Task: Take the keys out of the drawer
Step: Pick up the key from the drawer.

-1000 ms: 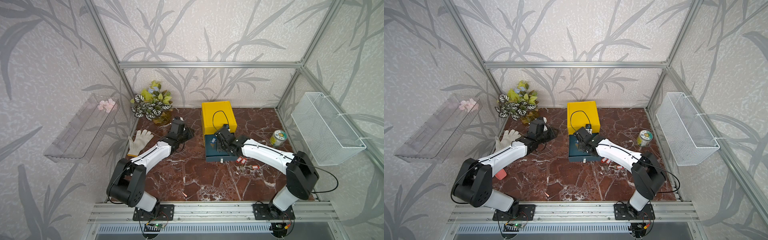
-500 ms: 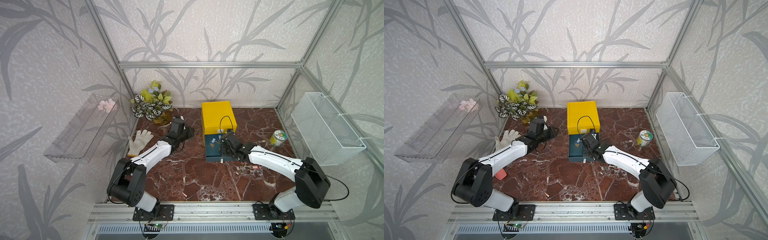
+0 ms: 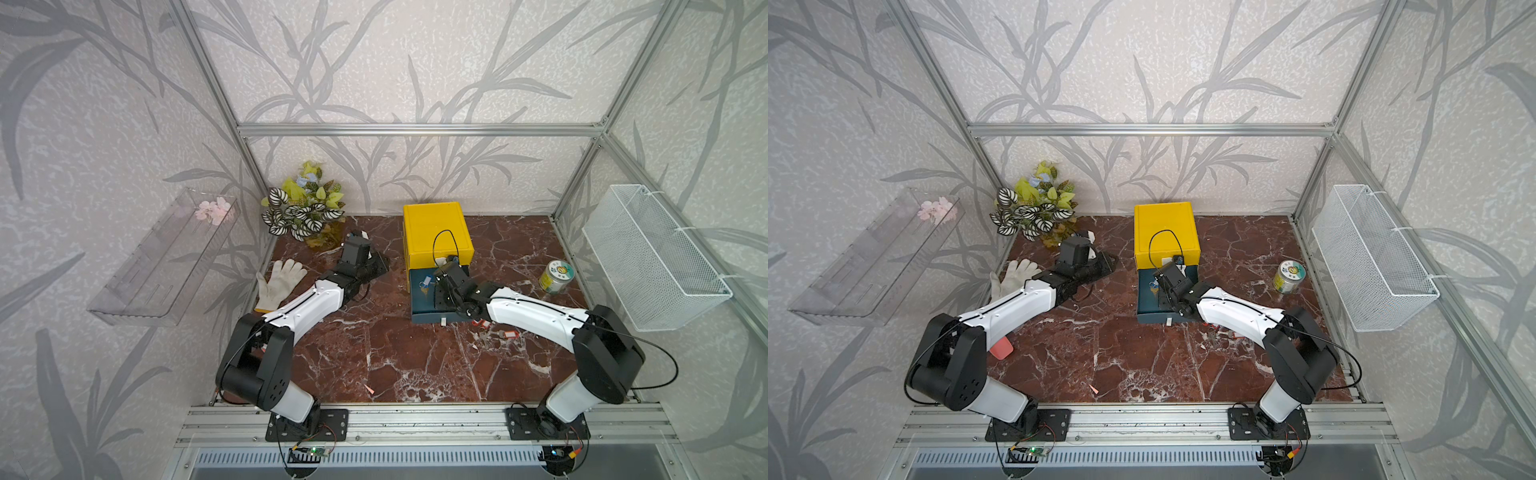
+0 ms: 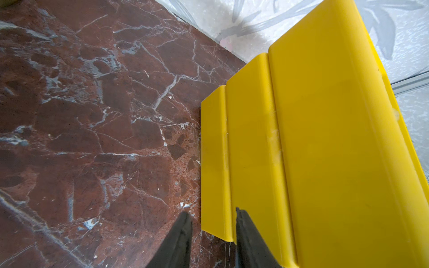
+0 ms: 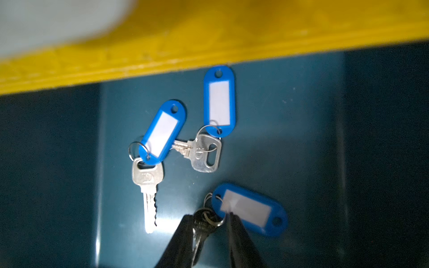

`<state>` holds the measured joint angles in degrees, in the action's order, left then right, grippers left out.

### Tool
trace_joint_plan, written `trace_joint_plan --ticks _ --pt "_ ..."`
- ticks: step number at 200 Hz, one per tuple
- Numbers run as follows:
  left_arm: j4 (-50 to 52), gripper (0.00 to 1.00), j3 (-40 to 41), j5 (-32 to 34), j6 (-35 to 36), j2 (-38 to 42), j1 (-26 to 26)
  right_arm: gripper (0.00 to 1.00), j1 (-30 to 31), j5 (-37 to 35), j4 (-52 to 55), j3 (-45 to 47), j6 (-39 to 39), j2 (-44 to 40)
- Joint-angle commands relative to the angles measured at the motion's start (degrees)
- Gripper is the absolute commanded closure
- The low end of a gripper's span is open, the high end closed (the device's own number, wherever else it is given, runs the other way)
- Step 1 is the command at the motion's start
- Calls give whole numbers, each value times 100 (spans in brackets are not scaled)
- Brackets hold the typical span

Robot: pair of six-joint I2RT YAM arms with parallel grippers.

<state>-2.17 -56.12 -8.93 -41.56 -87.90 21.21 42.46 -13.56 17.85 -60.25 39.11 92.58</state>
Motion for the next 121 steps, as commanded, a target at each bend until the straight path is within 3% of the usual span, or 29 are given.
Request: trace_joint_plan --ticks 1,121 --pt "-28 65 -163 6 74 -76 -30 70 -67 -216 15 -132 -9 41" --pt "4 65 -172 -1 80 -175 -39 72 -165 28 -166 -327 -107 417"
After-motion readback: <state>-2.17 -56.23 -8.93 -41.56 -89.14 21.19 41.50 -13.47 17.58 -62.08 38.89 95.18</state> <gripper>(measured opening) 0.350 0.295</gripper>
